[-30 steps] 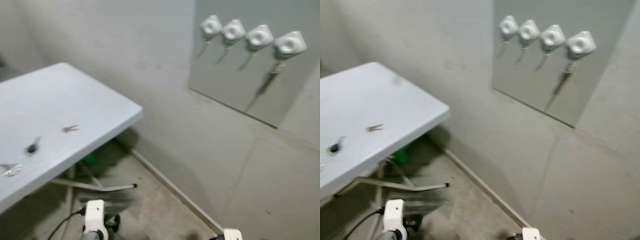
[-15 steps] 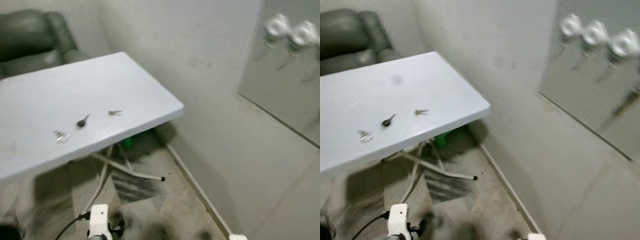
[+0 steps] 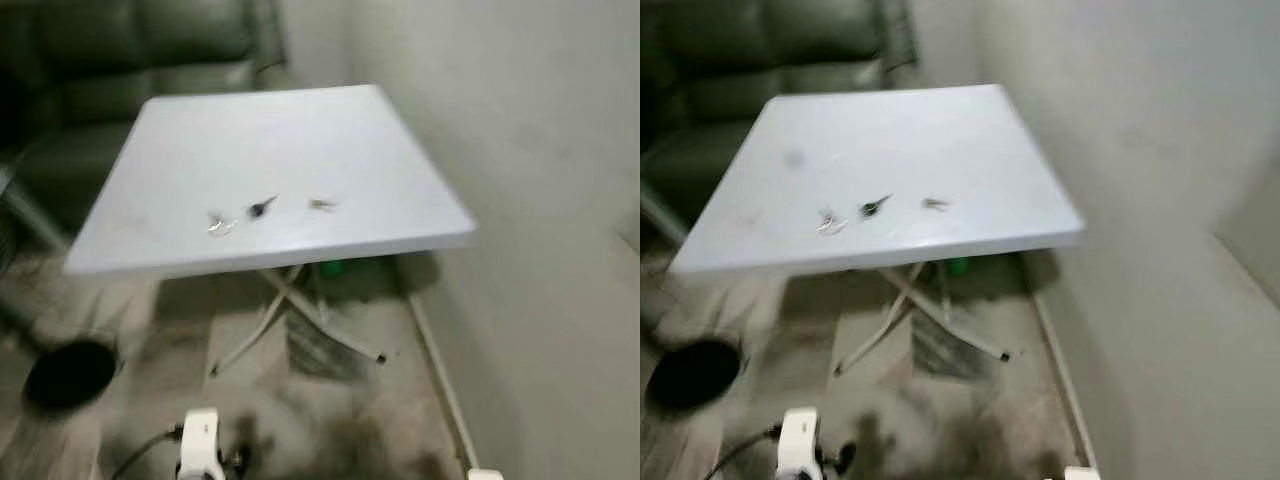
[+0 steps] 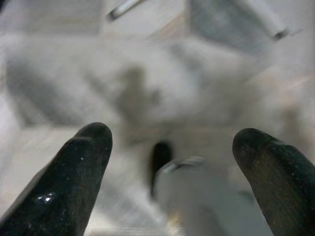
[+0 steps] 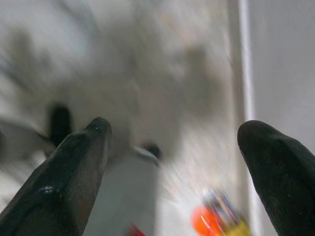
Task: Hang keys on a hook
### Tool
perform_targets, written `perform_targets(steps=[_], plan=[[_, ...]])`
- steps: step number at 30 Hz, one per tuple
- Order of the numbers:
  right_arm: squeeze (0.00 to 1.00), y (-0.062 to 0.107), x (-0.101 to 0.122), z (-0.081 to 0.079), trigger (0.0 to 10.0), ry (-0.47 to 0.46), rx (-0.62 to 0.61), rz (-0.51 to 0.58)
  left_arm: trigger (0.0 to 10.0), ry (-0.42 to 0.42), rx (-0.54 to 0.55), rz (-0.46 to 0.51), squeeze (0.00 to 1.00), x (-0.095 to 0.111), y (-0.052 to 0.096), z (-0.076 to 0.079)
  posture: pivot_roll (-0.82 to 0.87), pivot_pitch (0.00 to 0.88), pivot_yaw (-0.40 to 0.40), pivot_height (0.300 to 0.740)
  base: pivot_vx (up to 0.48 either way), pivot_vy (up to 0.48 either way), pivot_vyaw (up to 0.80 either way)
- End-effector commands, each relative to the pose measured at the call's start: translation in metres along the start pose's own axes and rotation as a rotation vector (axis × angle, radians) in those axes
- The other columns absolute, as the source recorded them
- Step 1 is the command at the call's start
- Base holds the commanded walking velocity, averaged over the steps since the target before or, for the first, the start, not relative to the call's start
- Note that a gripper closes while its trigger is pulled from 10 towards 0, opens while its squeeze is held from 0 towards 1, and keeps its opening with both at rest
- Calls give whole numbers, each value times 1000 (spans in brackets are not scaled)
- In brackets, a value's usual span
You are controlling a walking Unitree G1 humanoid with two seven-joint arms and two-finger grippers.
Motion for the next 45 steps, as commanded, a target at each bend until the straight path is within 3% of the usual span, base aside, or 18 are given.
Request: perform_targets(steps=[1, 7, 18, 45], plan=[[0, 3, -9, 4, 10000, 0, -9, -25, 10000, -6, -4, 26, 0, 10, -3, 3, -1, 0, 27, 740, 0, 0, 800], [0, 3, -10, 4, 10000, -19, -4, -27, 10000, 3, -4, 23, 0, 9, -2, 3, 2, 0, 23, 740, 0, 0, 740], [0, 4, -13, 6, 10000, -40, -15, -39, 10000, 15, -3, 19, 0, 7, -2, 2, 9, 0, 22, 740, 0, 0, 0], [0, 4, -14, 6, 10000, -54, -8, -45, 10000, 16, 7, 20, 0, 9, -2, -1, 17, 0, 18, 740, 0, 425, 0]])
Point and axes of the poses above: a point about 5 cm out from each wrist's last joint towards the gripper, its own y axis pointing back from the gripper into the wrist, its own x axis along the axis of the wrist's last joint, z = x × y, the point moved 1 cm from there along -y, pointing out of the wrist towards the gripper, and after that the axes turned 15 degrees about -y, right-handed, at the moved point
